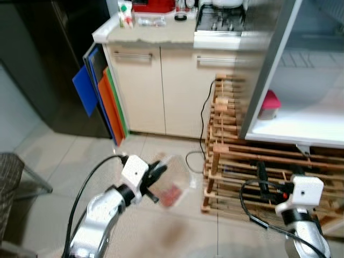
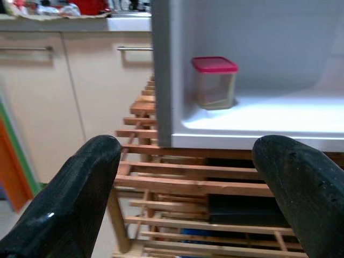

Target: Restocking fridge

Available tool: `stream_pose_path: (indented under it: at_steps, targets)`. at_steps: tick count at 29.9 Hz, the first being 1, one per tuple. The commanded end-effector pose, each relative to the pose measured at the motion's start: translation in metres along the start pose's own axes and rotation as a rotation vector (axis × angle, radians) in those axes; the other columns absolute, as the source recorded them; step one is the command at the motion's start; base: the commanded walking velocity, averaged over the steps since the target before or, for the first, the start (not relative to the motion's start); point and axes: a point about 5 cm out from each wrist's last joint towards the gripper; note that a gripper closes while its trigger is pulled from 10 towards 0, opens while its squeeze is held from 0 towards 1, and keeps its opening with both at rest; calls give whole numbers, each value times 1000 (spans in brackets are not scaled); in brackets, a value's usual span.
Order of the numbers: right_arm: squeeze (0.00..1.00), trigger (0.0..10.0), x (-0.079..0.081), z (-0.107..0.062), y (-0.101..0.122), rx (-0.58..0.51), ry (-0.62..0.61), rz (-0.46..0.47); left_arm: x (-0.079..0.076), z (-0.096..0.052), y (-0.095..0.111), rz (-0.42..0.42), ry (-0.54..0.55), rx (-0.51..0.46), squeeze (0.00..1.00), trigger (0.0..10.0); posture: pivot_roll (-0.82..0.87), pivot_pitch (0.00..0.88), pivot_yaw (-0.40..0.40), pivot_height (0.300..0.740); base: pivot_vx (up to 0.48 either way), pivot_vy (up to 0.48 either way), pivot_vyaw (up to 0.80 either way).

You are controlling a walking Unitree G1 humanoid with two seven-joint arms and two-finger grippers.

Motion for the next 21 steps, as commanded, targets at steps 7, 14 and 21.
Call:
stream_pose_path:
  at_steps: [7, 14, 21]
  targets:
    - [0, 10000, 9, 10, 3, -19, -3, 26, 12, 13, 33, -2, 17, -116, 0, 10000, -65, 14, 62, 740, 0, -455, 0]
    - [0, 10000, 13, 14, 7, -39, -4, 22, 11, 20, 36, -10, -7, -123, 0, 10000, -71, 14, 69, 740, 0, -454, 0]
    - [0, 10000, 13, 16, 7, -41, -5, 21, 11, 24, 43, -6, -14, -142, 0, 10000, -67, 21, 72, 740, 79, -403, 0]
Point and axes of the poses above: a point about 5 cm out from each wrist's last joint towards the gripper, its own z axis pointing out of the wrist towards the gripper, its own y axis along the axis of the wrist's last joint, x = y × z, and after that the axes turned 6 degrees about z, right-handed
